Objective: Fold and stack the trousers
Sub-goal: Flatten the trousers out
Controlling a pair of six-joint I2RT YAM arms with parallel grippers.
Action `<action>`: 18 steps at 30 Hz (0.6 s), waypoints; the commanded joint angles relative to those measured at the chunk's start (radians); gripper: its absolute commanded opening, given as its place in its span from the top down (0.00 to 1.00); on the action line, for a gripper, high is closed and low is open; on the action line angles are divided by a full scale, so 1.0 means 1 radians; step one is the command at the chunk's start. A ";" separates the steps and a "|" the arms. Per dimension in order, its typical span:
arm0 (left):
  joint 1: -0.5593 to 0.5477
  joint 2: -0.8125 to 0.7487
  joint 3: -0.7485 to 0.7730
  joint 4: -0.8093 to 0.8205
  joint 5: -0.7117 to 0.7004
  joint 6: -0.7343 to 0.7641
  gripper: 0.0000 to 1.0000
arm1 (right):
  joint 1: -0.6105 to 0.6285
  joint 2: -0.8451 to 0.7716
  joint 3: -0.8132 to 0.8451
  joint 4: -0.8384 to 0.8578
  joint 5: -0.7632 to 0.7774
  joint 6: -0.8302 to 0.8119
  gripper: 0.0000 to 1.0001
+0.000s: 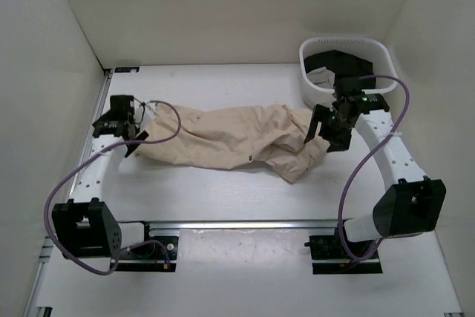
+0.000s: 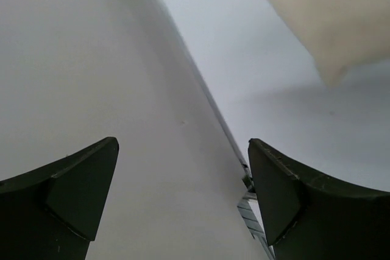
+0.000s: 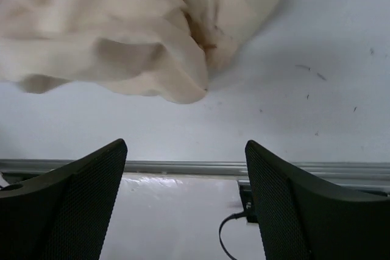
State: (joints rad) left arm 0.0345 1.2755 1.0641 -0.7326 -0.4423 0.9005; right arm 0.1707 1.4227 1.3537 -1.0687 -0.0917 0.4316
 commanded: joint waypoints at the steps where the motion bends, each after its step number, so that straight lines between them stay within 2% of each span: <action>1: 0.010 -0.040 -0.146 -0.016 0.068 0.035 0.02 | 0.018 -0.008 -0.135 0.059 0.009 0.044 0.17; 4: 0.010 -0.062 -0.214 0.025 0.086 0.035 0.02 | 0.041 -0.028 -0.284 0.145 -0.058 0.044 0.18; 8: 0.010 -0.016 -0.271 0.107 0.086 0.017 0.00 | 0.075 -0.028 -0.393 0.349 -0.094 0.044 0.12; 9: 0.010 0.019 -0.257 0.120 0.086 0.005 0.00 | 0.075 -0.028 -0.407 0.425 -0.094 0.055 0.11; 15: 0.010 0.143 -0.168 0.163 0.105 -0.106 0.00 | 0.085 0.036 -0.510 0.639 -0.148 0.125 0.11; 18: 0.010 0.192 -0.147 0.194 0.105 -0.164 0.00 | 0.095 0.067 -0.531 0.664 -0.148 0.154 0.11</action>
State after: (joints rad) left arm 0.0422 1.4475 0.8719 -0.5983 -0.3557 0.8135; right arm 0.2562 1.4643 0.8433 -0.5171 -0.2108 0.5377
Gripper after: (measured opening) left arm 0.991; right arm 0.894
